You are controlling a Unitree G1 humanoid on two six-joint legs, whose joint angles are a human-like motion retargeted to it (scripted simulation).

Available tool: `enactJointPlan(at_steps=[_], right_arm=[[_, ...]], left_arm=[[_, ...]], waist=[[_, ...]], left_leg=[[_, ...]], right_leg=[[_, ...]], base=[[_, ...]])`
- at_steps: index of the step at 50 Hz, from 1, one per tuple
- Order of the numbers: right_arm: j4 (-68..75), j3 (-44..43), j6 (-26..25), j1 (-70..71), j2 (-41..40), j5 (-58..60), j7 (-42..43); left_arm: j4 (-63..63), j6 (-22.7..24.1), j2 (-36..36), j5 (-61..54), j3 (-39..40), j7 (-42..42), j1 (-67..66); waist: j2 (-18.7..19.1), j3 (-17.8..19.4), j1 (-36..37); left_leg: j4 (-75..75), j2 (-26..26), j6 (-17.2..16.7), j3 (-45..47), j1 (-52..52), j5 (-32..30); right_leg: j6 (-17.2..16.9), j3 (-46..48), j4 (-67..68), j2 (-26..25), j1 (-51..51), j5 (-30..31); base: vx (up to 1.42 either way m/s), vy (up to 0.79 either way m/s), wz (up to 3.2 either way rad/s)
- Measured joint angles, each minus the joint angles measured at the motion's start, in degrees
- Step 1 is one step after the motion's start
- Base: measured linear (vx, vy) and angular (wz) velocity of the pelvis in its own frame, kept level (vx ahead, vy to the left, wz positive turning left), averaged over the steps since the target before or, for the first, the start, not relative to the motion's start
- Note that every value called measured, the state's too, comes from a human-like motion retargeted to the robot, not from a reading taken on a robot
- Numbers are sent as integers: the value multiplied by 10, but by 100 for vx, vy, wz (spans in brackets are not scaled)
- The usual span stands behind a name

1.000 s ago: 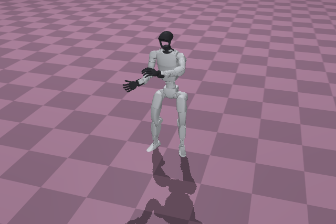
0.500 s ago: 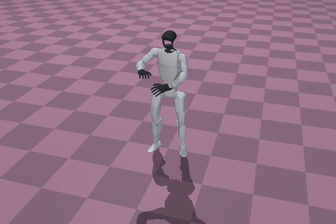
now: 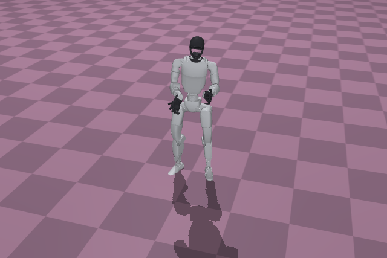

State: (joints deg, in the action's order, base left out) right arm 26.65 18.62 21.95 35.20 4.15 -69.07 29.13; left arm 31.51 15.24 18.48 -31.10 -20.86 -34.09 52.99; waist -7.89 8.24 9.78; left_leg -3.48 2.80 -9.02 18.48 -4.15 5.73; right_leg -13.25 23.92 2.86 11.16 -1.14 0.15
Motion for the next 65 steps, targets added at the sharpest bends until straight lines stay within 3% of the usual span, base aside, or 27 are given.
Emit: enactJointPlan(at_steps=[2, 3, 4, 5, 7, 10, 12, 18, 25, 30, 37, 43, 47, 50, 53, 57, 65], right_arm=[[71, 50, -120, 26, 62, 403, -51], [82, 62, -132, 29, 68, 483, -45], [61, 65, -132, 19, 55, 410, -103], [24, 64, -126, 1, 33, 261, -193], [19, 74, -130, -2, 40, 297, -204], [-38, 86, -130, -10, 47, 324, -200], [-56, 60, -88, -12, 48, 246, -57], [-48, 61, -120, 72, 119, 288, -21], [79, 102, -159, 300, 159, 383, -23], [76, 127, -142, 380, 206, 470, 0], [-101, 189, -121, 346, 354, 675, 12], [-267, 220, -101, 257, 486, 895, 39], [-284, 255, -87, 215, 510, 991, 37], [-231, 279, -89, 204, 481, 1026, 5], [-157, 270, -97, 188, 424, 992, -34], [-113, 203, -101, 143, 365, 860, -40], [-145, 28, -46, -13, 275, 419, -12]], left_arm=[[3, -41, 5, 165, -39, 71, 29], [2, -45, 5, 206, -62, 83, 44], [1, -56, 4, 227, -84, 116, 59], [-1, -69, 3, 238, -106, 158, 75], [-3, -71, 2, 262, -143, 196, 86], [-11, -70, 3, 240, -168, 221, 80], [-19, -64, 9, 162, -169, 154, 69], [29, -58, 37, 35, -146, 117, 63], [186, -47, 55, -22, -170, 104, 209], [154, -26, 92, 53, -200, 70, 259], [-102, -16, 216, 270, -231, 52, 201], [-295, 1, 314, 453, -229, 41, 103], [-316, 11, 329, 554, -258, 59, 64], [-255, 6, 300, 614, -292, 97, 61], [-148, -5, 241, 622, -299, 126, 58], [-44, -3, 172, 512, -243, 123, 27], [-25, 14, 137, 191, -111, 80, -63]], waist=[[2, -12, -7], [4, -16, -12], [7, -17, -18], [9, -15, -24], [15, -18, -36], [25, -9, -54], [33, 3, -65], [47, 25, -91], [62, 25, -111], [68, 7, -112], [67, -18, -101], [60, -15, -91], [53, -1, -94], [46, 11, -99], [40, 24, -101], [36, 39, -91], [53, 55, -60]], left_leg=[[4, -2, 0, 1, 1, 4], [5, -3, -1, 1, 1, 6], [7, -4, -1, 2, 1, 6], [9, -4, 0, 3, 1, 7], [11, -6, -1, 8, 2, 8], [11, -8, -2, 20, 2, 9], [8, -9, -4, 31, 1, 6], [2, -12, -4, 69, 0, 1], [-6, -7, -14, 96, -3, -6], [2, -4, -18, 98, -10, 1], [25, -3, -12, 88, -17, 22], [34, 2, -13, 82, -11, 28], [30, 3, -16, 77, -1, 22], [22, 3, -19, 73, 6, 13], [9, 3, -22, 70, 10, 3], [-10, 6, -27, 70, 10, -10], [-13, 11, -20, 75, 6, -13]], right_leg=[[-2, -2, 5, 4, 2, -2], [-1, -2, 6, 5, 2, -3], [1, -4, 7, 6, 3, -3], [4, -5, 7, 7, 2, -4], [5, -11, 8, 8, 6, -3], [5, -24, 10, 10, 14, -1], [6, -34, 8, 10, 21, 4], [-5, -72, -5, 5, 40, 26], [-18, -93, -26, -9, 46, 48], [-18, -94, -24, -10, 38, 43], [-18, -89, 1, -1, 27, 20], [-18, -83, 11, -2, 31, 12], [-18, -77, 8, -4, 37, 15], [-18, -71, 1, -6, 42, 21], [-18, -65, -7, -9, 45, 28], [-18, -62, -17, -18, 48, 37], [-18, -65, -23, -26, 45, 43]], base=[[1, 5, 0], [0, 0, 0], [0, 0, 0], [0, 0, 0], [-1, 5, -23], [-4, 5, -38], [-6, 4, -51], [-8, 3, -59], [-4, -1, -35], [5, 0, 1], [10, 1, 11], [2, 0, 3], [-5, -1, 12], [-10, -1, 17], [-10, -1, 14], [-7, -3, 2], [0, -1, -1]])
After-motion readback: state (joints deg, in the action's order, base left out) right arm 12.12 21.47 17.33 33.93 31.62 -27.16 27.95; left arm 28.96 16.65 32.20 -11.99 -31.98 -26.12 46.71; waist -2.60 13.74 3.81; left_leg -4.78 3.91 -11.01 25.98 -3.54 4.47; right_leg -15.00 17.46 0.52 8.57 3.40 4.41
